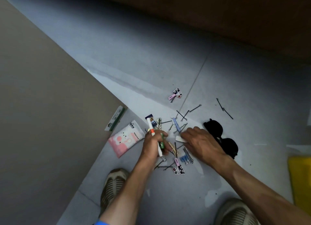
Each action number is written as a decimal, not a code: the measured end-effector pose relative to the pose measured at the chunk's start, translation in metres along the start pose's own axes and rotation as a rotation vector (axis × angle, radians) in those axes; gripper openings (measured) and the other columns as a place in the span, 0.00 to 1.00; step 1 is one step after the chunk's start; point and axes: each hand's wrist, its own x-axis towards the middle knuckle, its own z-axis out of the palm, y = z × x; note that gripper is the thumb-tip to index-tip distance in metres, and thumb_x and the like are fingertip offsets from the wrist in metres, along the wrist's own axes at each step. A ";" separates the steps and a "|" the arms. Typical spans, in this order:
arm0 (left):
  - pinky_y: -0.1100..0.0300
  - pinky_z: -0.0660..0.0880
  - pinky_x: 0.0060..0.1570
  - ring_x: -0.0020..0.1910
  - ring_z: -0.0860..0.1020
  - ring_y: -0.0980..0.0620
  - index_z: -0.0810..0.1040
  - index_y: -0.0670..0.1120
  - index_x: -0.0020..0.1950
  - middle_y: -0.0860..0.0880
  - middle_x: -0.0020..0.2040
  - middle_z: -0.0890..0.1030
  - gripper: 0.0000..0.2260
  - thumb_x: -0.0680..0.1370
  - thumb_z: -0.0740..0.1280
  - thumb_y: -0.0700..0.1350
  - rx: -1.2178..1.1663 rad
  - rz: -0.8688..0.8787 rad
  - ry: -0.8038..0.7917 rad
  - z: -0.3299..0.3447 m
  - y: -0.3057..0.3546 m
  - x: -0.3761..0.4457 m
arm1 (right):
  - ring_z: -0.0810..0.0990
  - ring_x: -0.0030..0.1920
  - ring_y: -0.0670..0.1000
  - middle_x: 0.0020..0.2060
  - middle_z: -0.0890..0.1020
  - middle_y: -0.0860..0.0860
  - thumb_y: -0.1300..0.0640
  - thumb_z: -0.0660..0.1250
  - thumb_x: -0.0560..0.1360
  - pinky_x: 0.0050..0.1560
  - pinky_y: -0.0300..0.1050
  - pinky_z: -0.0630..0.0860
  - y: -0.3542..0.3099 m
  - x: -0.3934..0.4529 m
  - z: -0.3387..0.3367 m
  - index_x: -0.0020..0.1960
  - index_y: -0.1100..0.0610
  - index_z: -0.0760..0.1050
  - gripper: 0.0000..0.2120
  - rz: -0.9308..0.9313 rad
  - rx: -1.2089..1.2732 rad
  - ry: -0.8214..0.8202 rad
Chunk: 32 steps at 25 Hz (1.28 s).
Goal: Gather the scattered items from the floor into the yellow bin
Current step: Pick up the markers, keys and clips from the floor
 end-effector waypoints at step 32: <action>0.61 0.74 0.25 0.25 0.77 0.56 0.81 0.45 0.40 0.52 0.29 0.80 0.05 0.69 0.75 0.43 0.212 0.104 0.349 -0.030 0.044 0.045 | 0.78 0.40 0.50 0.39 0.79 0.49 0.63 0.57 0.75 0.34 0.43 0.70 -0.041 0.038 -0.002 0.44 0.49 0.71 0.10 0.686 0.942 0.173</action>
